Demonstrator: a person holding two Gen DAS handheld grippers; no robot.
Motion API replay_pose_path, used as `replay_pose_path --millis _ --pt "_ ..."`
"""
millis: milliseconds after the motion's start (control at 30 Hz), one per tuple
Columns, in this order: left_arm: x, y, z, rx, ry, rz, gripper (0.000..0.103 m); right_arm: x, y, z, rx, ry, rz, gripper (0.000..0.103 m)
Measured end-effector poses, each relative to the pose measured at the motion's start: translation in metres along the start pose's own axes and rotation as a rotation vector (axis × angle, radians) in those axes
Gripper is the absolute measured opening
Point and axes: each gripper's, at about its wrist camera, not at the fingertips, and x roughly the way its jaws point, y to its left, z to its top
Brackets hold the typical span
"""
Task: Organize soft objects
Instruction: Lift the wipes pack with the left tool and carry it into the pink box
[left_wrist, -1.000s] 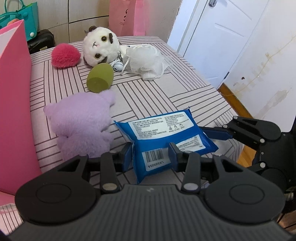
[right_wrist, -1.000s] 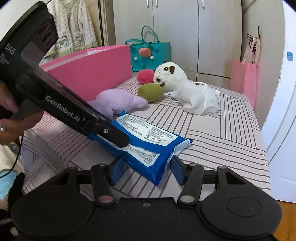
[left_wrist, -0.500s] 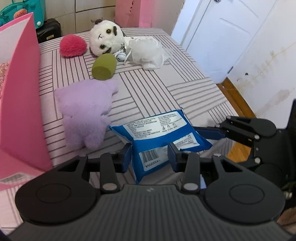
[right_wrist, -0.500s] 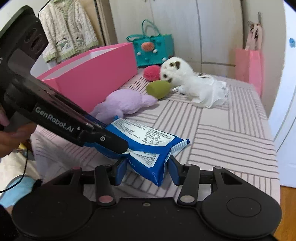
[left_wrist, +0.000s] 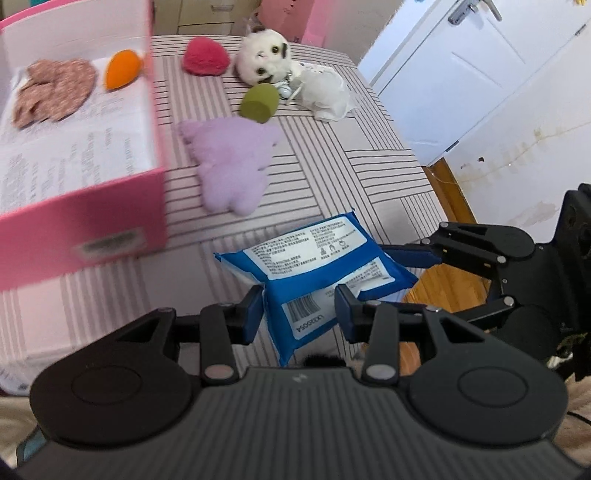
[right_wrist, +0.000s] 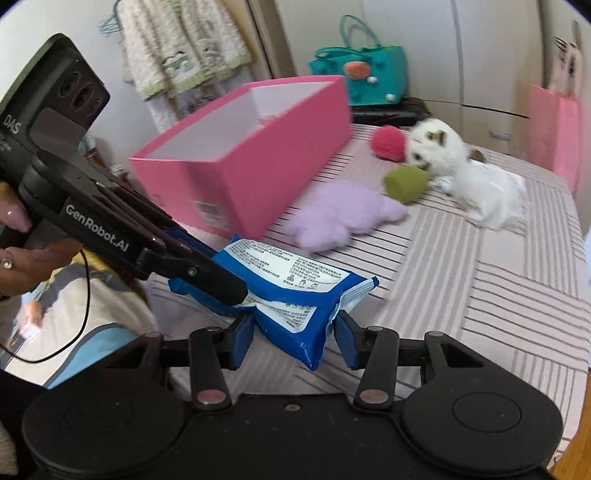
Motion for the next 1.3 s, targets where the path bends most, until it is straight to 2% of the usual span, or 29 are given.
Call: replay_pose_path --millis 200,400,633,867,1000,1100,1300 --pt "-0.048 0.009 -0.022 -0.034 -0.052 0.023 0.039 -0.01 0.039 0.017 -0.084 -0.02 0.036 0.053" --pt "-0.097 0.017 -0.039 -0.019 -0.183 0.051 0.039 -0.022 0.076 0.039 -0.183 -0.093 0.032 0.053" --pt "-0.126 0.032 -0.045 -0.026 -0.338 0.082 0.039 -0.018 0.096 0.062 -0.224 -0.164 0.005 0.053" --pt "-0.142 0.058 -0.021 -0.003 -0.448 0.078 0.039 -0.003 0.104 0.095 -0.264 -0.244 -0.052 0.053" --pt "-0.14 0.086 0.003 -0.056 -0.487 0.073 0.039 0.015 0.089 0.119 -0.286 -0.322 -0.014 0.053" --pt "-0.134 0.105 0.017 -0.086 -0.492 0.087 0.039 0.035 0.074 0.135 -0.252 -0.321 0.034 0.053" --pt "-0.112 0.139 0.041 -0.126 -0.512 0.142 0.039 0.081 0.067 0.16 -0.242 -0.286 0.023 0.052"
